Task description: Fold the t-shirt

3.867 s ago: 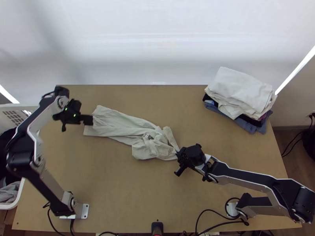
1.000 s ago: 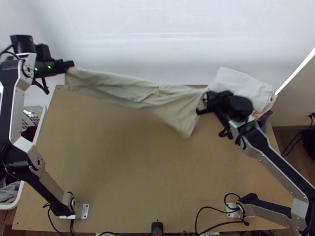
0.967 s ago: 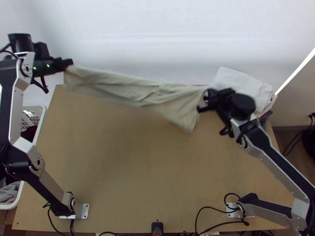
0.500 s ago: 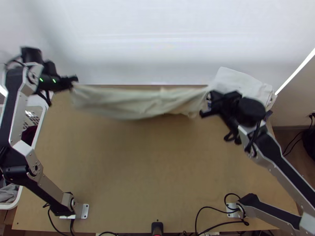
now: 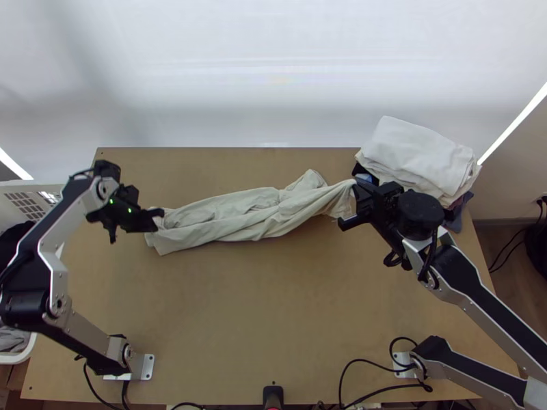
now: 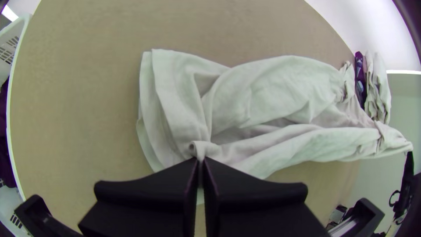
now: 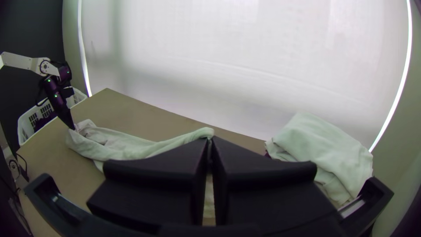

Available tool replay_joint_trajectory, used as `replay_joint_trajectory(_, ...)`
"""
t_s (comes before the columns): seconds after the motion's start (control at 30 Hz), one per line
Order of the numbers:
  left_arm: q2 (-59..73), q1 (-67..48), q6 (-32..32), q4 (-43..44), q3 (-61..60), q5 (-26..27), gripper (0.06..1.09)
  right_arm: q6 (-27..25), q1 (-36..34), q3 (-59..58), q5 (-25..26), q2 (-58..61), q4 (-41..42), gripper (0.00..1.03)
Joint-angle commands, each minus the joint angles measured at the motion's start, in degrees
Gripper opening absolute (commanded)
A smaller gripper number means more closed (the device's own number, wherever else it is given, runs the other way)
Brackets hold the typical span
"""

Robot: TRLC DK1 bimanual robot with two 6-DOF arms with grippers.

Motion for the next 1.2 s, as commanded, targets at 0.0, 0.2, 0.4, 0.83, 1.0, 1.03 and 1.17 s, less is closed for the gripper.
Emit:
replay_joint_trajectory(0.0,-4.2,-1.2,3.3,1.7,-5.5,0.8,0.1,1.1,0.2,-1.5,0.7,0.6,0.9,0.03)
replay_joint_trajectory(0.2,-7.8,-3.7,6.6,0.9,-8.0,1.2,0.56,1.6,0.6,-1.8,0.7,2.4,1.1,0.03)
replay_joint_trajectory(0.4,-9.9,-1.5,5.3,-0.5,-5.4,5.9,0.87,2.3,0.9,-2.7,0.7,2.9,1.2,0.03)
replay_joint_trajectory(0.83,-9.3,1.9,7.5,-5.3,-5.0,5.5,0.8,2.8,1.6,-3.9,0.7,2.3,1.2,0.03)
replay_joint_trajectory(1.0,-8.7,1.4,7.5,-4.9,-6.4,5.2,0.8,3.0,1.6,-3.8,0.7,2.3,1.3,0.03)
replay_joint_trajectory(1.03,-8.5,1.3,7.5,-4.8,-6.7,5.2,0.8,3.0,1.6,-3.8,0.7,2.3,1.2,0.03)
replay_joint_trajectory(1.17,-7.7,1.0,7.5,-4.5,-7.2,4.3,0.8,3.0,1.6,-3.9,0.7,1.8,1.2,0.03)
